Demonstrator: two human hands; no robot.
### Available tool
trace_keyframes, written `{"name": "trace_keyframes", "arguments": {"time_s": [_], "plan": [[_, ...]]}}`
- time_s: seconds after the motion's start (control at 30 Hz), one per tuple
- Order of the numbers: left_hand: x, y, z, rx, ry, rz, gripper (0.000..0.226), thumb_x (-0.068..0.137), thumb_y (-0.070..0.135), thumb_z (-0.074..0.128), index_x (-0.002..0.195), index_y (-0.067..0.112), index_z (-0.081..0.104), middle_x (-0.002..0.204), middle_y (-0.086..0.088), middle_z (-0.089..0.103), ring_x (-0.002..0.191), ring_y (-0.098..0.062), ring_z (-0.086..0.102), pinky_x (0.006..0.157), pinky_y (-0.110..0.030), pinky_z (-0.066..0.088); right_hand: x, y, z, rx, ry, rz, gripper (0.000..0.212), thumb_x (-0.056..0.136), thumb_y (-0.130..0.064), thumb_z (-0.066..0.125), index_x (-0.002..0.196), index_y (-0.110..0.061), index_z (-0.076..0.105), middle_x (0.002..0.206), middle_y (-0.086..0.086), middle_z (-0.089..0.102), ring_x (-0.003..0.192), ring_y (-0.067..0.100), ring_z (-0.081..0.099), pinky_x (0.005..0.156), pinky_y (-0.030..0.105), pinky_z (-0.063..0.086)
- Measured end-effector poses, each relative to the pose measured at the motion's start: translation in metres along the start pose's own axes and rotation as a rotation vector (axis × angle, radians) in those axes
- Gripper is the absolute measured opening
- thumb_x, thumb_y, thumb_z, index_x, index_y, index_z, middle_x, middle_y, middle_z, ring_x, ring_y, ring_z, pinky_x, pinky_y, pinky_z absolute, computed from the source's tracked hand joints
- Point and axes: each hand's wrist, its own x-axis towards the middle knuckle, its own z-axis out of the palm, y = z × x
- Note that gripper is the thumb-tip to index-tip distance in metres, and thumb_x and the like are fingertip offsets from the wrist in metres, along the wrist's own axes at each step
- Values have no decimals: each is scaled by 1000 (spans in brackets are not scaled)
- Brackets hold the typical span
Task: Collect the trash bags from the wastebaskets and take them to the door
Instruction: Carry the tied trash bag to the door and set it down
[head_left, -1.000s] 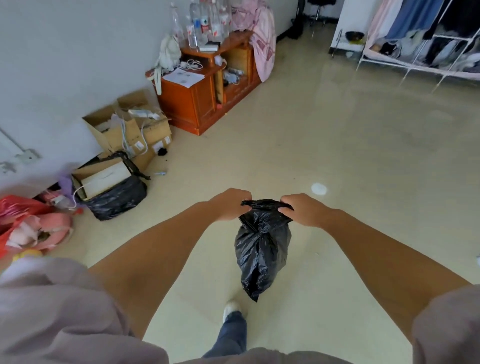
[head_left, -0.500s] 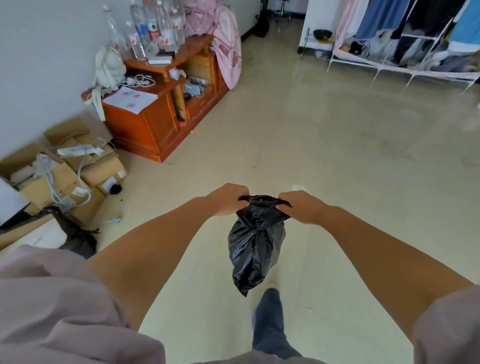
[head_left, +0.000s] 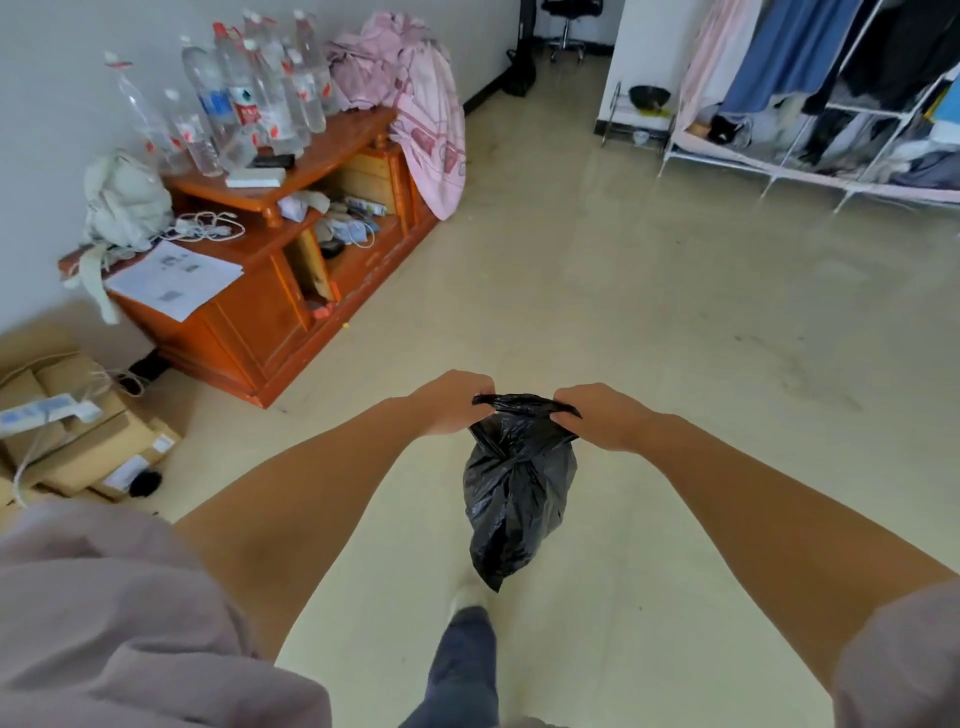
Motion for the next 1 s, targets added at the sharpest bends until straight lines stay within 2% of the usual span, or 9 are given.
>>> {"name": "trace_keyframes", "arguments": {"time_s": [0.07, 0.3, 0.43, 0.57, 0.67, 0.9, 1.0], "plan": [[59, -9, -21, 11, -1, 29, 12, 97, 22, 45, 90, 15, 53, 91, -3, 56, 86, -24, 53, 75, -33, 40, 45, 34, -22, 9, 20, 30, 26, 100, -27, 38, 76, -21, 42, 70, -9, 42, 77, 21, 46, 68, 30, 35], [244, -30, -106, 44, -58, 86, 10, 97, 22, 45, 89, 18, 51, 88, -2, 54, 84, -24, 52, 76, -36, 43, 173, 129, -115, 63, 56, 87, 35, 100, -26, 38, 66, -31, 32, 69, -9, 40, 77, 21, 45, 68, 30, 33], [342, -27, -145, 76, -52, 124, 15, 97, 21, 45, 96, 10, 56, 88, -2, 54, 82, -21, 50, 73, -32, 39, 231, 186, -167, 84, 62, 107, 36, 100, -25, 38, 66, -32, 31, 69, -11, 40, 78, 21, 45, 69, 29, 33], [445, -27, -169, 71, -47, 117, 16, 97, 21, 46, 98, 10, 56, 87, -1, 52, 81, -21, 48, 71, -29, 37, 296, 261, -211, 63, 61, 101, 23, 100, -25, 37, 79, -16, 43, 69, -6, 42, 78, 23, 46, 68, 30, 33], [527, -25, -184, 54, -17, 90, 18, 96, 22, 47, 101, 8, 58, 88, -1, 53, 83, -22, 50, 74, -32, 41, 347, 322, -246, 49, 78, 69, 21, 100, -25, 38, 83, -13, 44, 71, -2, 44, 78, 23, 46, 68, 30, 34], [701, -2, -213, 22, 0, 50, 18, 94, 21, 49, 99, 6, 58, 90, -5, 55, 84, -22, 50, 75, -34, 41, 442, 461, -326, 24, 15, 47, 28, 100, -26, 38, 73, -24, 39, 68, -11, 38, 80, 22, 45, 70, 30, 33], [763, 3, -228, 22, -2, 50, 18, 94, 19, 49, 100, 5, 58, 93, -7, 57, 85, -21, 49, 79, -37, 42, 478, 503, -359, 33, 2, 45, 39, 101, -24, 38, 65, -36, 27, 68, -16, 34, 81, 18, 41, 72, 28, 30]]}}
